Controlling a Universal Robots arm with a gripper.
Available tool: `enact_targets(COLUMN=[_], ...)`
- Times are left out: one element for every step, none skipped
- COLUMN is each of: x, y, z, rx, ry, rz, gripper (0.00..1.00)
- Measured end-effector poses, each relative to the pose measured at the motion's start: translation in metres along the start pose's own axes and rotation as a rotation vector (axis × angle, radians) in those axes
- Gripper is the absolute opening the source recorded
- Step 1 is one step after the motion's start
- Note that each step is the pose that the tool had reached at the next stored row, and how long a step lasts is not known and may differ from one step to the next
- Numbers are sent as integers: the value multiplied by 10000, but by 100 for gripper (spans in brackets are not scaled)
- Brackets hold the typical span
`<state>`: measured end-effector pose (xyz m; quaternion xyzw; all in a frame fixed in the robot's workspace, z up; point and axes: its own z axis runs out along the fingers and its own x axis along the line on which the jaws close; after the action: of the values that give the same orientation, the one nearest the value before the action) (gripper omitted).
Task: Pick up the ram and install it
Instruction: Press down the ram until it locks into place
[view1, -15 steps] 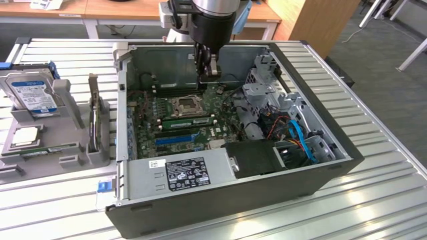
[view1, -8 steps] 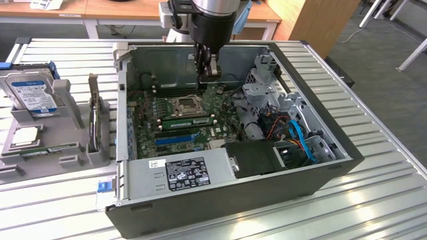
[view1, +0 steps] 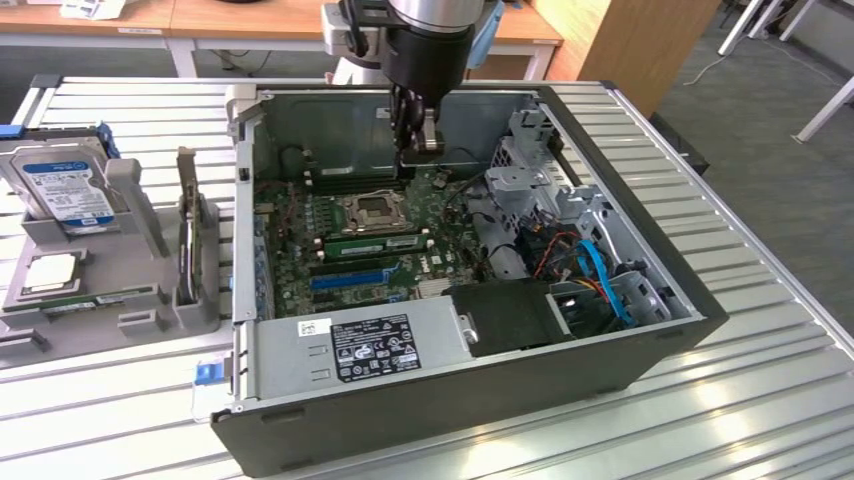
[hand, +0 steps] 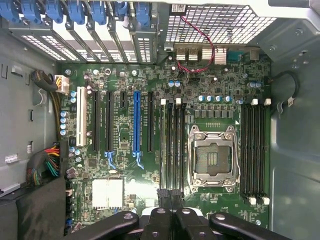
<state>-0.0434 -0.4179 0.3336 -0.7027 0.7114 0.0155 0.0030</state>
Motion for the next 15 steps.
enact_targets(x=[0,0,0,0,0,0,0,0,0,0,-1,-1,-1,-1,-2], y=[-5,-6,-6,-6,-6,-7,-10,-14,-21,-29,-39,-51,-64,-77,-91], z=[0,0,0,0,0,0,0,0,0,0,0,-1,0,0,-1], rx=[-15,-21,-21,-21,-21,-21,-22,-21,-22,-22,-21,-22,-22,-22,-23], ry=[-1,-1,-2,-2,-2,-2,-2,-2,-2,-3,-5,-10,-22,-33,-37], rz=[2,2,2,3,3,2,1,0,2,2,1,2,2,1,0], gripper=[10,10,10,10,10,10,10,10,10,10,10,10,10,10,10])
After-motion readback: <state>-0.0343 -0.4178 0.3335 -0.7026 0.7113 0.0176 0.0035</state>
